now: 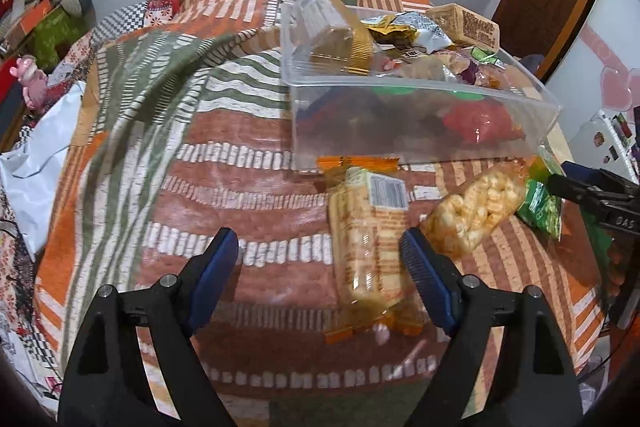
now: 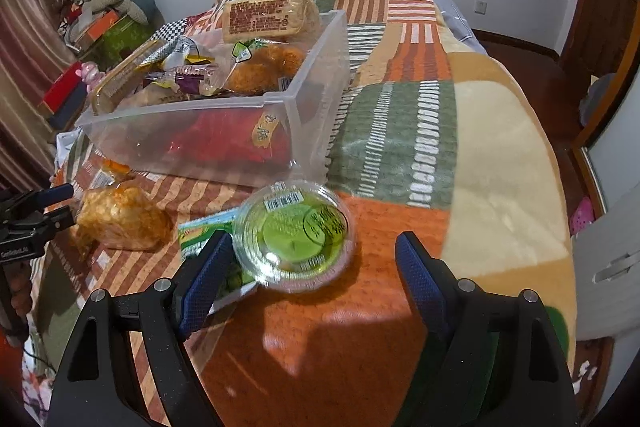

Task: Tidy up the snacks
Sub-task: 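Move both open tools back down to the remaining snacks, then grasp the wrapped biscuit pack with the left tool while the right tool grasps the green jelly cup, then carry both items over the clear box and open both tools to drop them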

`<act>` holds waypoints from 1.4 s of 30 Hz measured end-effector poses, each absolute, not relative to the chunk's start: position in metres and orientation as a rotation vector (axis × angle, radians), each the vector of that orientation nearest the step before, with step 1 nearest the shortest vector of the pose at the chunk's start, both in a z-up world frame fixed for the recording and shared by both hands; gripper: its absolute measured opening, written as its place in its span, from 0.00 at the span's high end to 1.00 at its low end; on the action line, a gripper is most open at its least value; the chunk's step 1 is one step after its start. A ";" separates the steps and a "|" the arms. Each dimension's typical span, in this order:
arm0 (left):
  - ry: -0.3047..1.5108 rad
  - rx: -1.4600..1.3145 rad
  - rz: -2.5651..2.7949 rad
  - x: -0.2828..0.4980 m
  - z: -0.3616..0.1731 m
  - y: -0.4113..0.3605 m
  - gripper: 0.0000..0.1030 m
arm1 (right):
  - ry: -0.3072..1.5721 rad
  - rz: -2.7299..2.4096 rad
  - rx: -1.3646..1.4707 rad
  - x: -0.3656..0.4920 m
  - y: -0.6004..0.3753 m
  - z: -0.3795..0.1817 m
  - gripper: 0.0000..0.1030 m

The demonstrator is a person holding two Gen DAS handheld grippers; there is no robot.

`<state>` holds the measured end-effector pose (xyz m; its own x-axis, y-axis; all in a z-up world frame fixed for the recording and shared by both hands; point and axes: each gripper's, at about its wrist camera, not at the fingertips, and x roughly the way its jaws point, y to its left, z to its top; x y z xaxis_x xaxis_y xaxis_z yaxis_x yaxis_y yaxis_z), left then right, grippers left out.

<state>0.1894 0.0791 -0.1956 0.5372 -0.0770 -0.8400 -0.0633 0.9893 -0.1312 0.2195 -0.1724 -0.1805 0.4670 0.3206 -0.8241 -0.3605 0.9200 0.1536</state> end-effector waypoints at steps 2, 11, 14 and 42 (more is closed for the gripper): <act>1.012 -0.157 -0.020 0.195 -0.199 0.075 0.19 | 0.998 0.421 -0.029 0.222 -0.171 -0.182 0.22; 1.007 -0.130 -0.006 0.204 -0.212 0.064 0.37 | 1.007 0.467 0.026 0.222 -0.171 -0.185 0.45; 0.992 -0.131 -0.018 0.201 -0.209 0.064 0.58 | 0.990 0.450 0.003 0.217 -0.168 -0.183 0.45; 0.774 -0.136 -0.042 0.183 -0.120 0.053 0.64 | 0.811 0.474 0.015 0.210 -0.173 -0.119 0.45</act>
<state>0.1833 0.0529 -0.1199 0.7146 -0.0872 -0.6941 -0.0124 0.9905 -0.1373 0.2100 -0.1732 -0.1190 0.5899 0.4131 -0.6938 -0.4019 0.8955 0.1914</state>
